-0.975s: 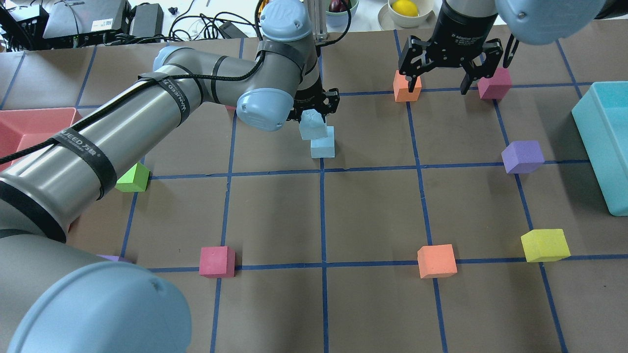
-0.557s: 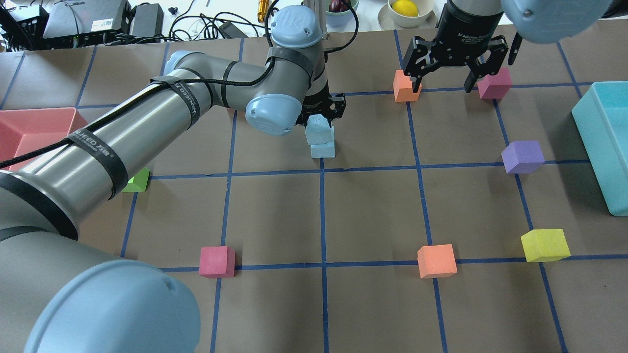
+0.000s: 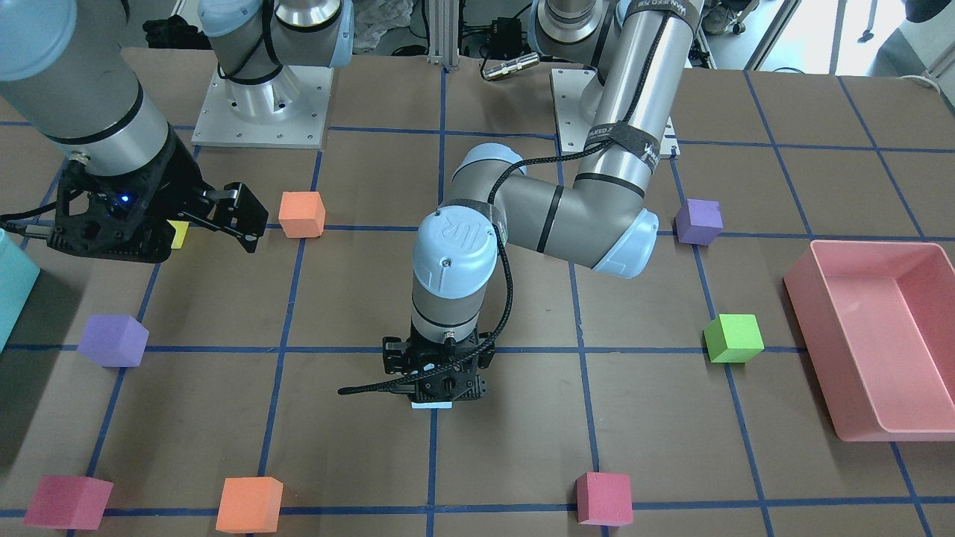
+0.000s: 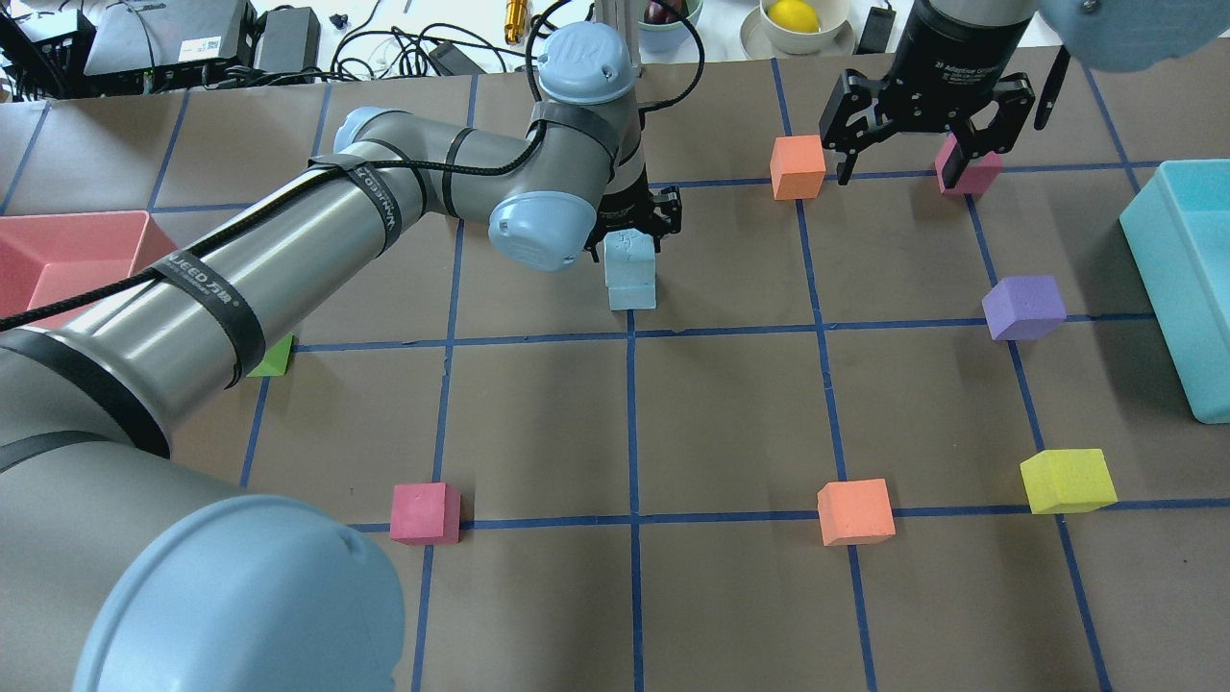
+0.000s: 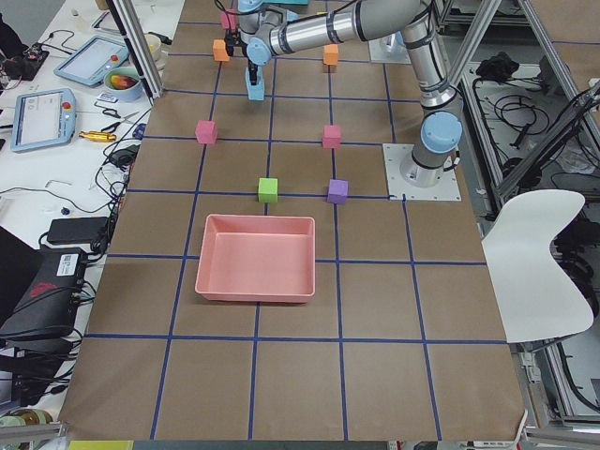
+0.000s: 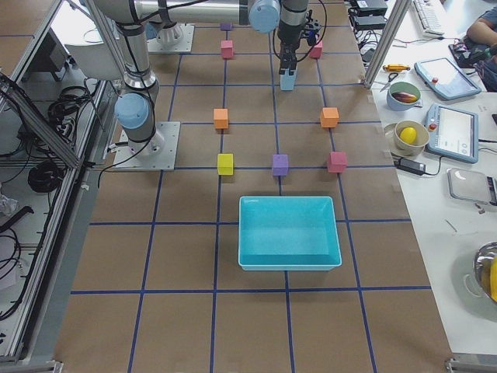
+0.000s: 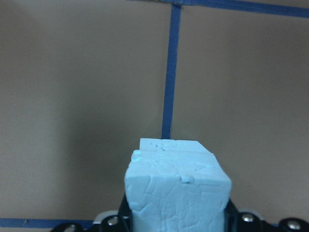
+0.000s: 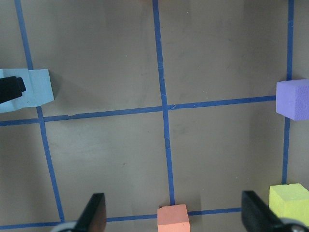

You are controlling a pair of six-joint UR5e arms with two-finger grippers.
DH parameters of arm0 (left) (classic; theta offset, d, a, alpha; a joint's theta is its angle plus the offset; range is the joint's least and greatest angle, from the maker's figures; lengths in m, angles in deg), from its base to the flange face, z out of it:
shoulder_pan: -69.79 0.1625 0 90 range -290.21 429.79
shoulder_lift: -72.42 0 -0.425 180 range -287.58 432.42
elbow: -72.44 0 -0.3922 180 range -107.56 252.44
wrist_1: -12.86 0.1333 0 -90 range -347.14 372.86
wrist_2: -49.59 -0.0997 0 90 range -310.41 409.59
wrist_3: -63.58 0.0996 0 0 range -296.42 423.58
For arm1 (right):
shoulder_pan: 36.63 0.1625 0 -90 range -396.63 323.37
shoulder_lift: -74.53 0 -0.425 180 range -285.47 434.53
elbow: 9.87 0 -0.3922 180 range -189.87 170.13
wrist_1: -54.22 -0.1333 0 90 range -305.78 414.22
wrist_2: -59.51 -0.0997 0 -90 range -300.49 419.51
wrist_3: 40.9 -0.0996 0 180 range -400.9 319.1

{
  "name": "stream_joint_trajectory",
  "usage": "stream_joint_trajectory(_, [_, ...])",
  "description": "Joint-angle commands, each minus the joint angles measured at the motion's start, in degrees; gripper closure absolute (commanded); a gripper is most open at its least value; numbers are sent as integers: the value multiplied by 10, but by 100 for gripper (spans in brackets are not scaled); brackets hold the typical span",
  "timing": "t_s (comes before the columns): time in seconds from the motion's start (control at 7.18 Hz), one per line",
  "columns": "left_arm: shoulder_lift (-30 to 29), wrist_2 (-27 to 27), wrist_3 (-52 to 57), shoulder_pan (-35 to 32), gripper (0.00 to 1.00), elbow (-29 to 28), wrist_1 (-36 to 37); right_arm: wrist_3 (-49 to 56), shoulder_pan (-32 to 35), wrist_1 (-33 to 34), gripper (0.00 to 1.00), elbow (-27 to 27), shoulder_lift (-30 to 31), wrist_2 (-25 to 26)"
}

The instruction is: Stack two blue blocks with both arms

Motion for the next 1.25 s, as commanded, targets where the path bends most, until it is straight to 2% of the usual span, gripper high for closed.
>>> stream_joint_trajectory(0.0, [13, 2, -2, 0, 0, -7, 2, -1, 1, -8, 0, 0, 16, -1])
stream_joint_trajectory(0.14, [36, 2, 5, 3, 0, -31, -25, -1, 0, -11, 0, 5, 17, 0])
stream_joint_trajectory(0.42, [98, -6, 118, 45, 0, -102, -231, -1, 0, -7, 0, 47, 35, 0])
stream_joint_trajectory(0.56, [133, -8, 191, 98, 0, -104, -292, -1, 0, -9, 0, 51, 42, 1])
stream_joint_trajectory(0.7, [171, -9, 246, 138, 0, -97, -341, 1, 0, -10, 0, 46, 43, 13])
stream_joint_trajectory(0.84, [217, -20, 275, 150, 0, -72, -355, 3, 0, -11, 0, 47, 46, 23])
stream_joint_trajectory(1.11, [307, -30, 268, 159, 0, 46, -350, 4, 0, -10, 0, 49, 51, 18])
